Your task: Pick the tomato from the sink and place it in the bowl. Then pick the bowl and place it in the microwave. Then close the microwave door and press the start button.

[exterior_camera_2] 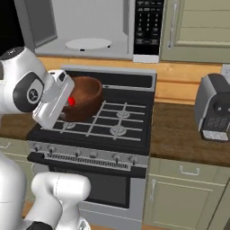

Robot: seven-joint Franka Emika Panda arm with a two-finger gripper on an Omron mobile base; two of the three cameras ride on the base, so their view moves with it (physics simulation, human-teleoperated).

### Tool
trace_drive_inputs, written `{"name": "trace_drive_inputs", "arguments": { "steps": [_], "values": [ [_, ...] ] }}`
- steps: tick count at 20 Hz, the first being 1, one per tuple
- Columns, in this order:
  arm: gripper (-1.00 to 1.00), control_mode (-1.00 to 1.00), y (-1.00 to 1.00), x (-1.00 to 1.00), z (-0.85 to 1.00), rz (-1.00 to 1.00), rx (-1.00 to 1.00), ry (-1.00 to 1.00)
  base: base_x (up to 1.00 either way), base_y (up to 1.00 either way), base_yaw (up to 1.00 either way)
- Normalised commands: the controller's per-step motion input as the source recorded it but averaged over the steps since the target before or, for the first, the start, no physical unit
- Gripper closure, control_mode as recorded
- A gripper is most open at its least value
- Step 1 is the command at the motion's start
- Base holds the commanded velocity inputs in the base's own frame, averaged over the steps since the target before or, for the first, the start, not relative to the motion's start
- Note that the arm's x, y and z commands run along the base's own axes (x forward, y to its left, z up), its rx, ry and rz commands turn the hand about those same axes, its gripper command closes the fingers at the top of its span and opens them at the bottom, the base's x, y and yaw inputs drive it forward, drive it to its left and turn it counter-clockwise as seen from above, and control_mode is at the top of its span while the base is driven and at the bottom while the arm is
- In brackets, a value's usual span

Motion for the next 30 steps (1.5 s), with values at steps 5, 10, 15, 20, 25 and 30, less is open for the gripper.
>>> {"name": "trace_drive_inputs", "arguments": {
  "steps": [5,10,15,20,25,30],
  "values": [
    [1.0,-1.0,0.08,0.12,0.0,0.0,0.0,0.02,0.3,0.32,0.0],
    [1.0,-1.0,0.23,0.25,0.75,0.0,0.04,-0.13,0.0,0.0,0.0],
    [1.0,-1.0,0.0,0.75,0.92,0.0,0.12,-0.13,0.0,0.0,0.0],
    [1.0,-1.0,0.09,1.0,0.18,0.01,0.03,0.11,0.0,0.0,0.0],
    [1.0,-1.0,0.0,0.93,0.53,0.1,-0.01,-0.1,0.0,0.0,0.0],
    [1.0,-1.0,0.01,0.87,-0.01,0.19,-0.06,-0.14,0.0,0.0,0.0]
  ]
}}
